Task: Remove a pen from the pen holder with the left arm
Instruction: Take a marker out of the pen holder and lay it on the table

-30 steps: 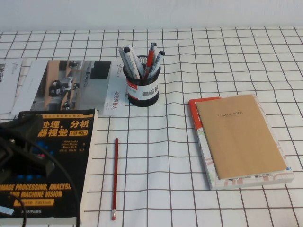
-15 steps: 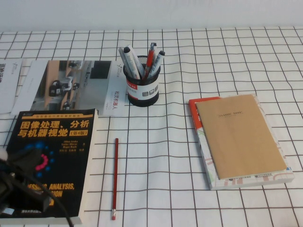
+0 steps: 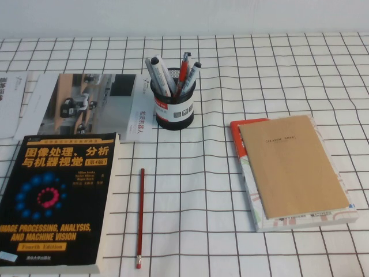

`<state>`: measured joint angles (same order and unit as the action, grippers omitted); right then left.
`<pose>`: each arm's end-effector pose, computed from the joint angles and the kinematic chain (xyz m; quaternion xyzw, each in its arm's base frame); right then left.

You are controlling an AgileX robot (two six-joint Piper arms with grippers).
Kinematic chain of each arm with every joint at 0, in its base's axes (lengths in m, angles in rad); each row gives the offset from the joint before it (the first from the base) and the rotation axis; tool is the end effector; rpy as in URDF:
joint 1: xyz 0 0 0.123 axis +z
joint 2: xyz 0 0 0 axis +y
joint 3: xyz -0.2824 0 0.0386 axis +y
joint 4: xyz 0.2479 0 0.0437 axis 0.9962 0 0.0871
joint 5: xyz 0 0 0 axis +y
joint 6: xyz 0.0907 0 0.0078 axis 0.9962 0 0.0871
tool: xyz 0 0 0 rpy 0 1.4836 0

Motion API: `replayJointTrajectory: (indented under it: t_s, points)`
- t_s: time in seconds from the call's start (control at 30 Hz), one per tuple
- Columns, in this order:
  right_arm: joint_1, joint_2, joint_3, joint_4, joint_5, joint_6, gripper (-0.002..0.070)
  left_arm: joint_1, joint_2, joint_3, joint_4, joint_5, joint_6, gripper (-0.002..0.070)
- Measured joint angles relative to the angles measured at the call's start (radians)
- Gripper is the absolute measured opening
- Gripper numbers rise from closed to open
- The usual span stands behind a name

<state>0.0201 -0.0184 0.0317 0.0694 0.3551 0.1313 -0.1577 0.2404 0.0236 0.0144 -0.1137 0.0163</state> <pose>0.0528 0.0033 0.1715 0.0631 0.7965 0.0745 0.5967 0.0755 -0.0122 0.1994 0.0691 0.7258 -0.0441 0.6830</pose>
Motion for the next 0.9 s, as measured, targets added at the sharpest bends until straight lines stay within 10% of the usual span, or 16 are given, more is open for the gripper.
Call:
replayJointTrajectory:
  t_s: [0.27,0.9]
  points:
    - [0.000,0.000,0.000,0.000,0.000,0.000,-0.0017,0.113,-0.102,0.002,-0.001,0.152,-0.047,0.0000]
    - [0.000,0.002,0.000,0.000,0.000,0.000,-0.0017,0.118,-0.249,0.002,-0.001,0.489,-0.043,0.0000]
